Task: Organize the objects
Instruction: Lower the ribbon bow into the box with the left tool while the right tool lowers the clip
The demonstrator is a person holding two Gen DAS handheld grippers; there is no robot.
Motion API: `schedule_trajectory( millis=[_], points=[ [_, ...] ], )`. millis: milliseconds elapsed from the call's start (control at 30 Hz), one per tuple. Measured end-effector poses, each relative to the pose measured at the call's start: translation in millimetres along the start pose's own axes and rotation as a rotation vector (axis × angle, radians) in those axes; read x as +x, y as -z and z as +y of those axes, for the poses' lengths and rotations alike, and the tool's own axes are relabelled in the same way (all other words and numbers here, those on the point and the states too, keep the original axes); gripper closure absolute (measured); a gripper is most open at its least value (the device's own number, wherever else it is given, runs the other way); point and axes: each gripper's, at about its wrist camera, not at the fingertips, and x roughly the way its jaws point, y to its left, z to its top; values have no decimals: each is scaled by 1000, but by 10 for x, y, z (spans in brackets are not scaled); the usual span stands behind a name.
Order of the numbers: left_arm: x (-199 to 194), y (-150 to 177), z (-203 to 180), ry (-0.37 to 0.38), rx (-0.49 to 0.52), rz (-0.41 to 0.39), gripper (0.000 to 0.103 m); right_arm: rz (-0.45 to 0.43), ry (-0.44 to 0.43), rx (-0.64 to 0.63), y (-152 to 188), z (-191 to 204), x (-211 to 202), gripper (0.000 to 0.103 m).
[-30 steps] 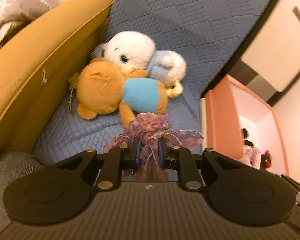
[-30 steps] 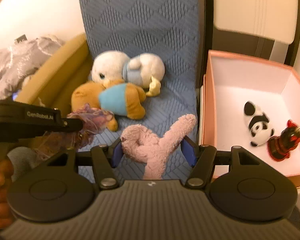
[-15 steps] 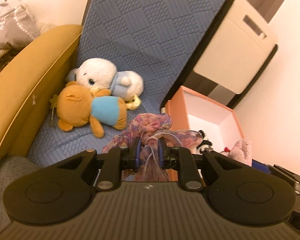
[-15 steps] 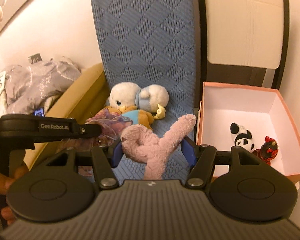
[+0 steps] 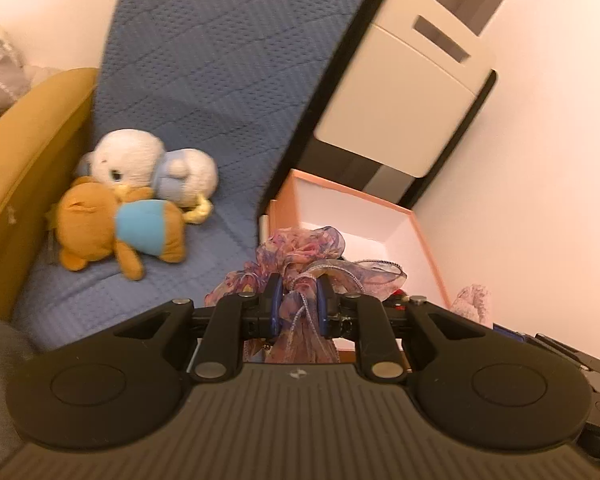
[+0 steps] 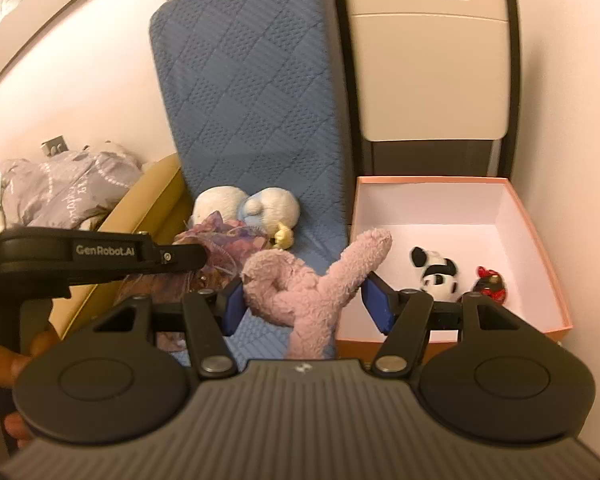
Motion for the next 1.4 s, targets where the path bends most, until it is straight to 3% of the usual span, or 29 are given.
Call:
schedule_trajectory(
  millis=[267, 500, 1400],
  points=[
    [266, -11, -474, 56, 39, 21, 82, -20, 42, 38, -6, -415, -118, 39],
    [590, -45, -732, 58, 56, 46, 82, -9, 65, 80, 0, -778, -14, 39],
    [2564, -5, -900, -26, 39, 273, 82, 188, 140, 222, 58, -2225, 1300, 39]
  ],
)
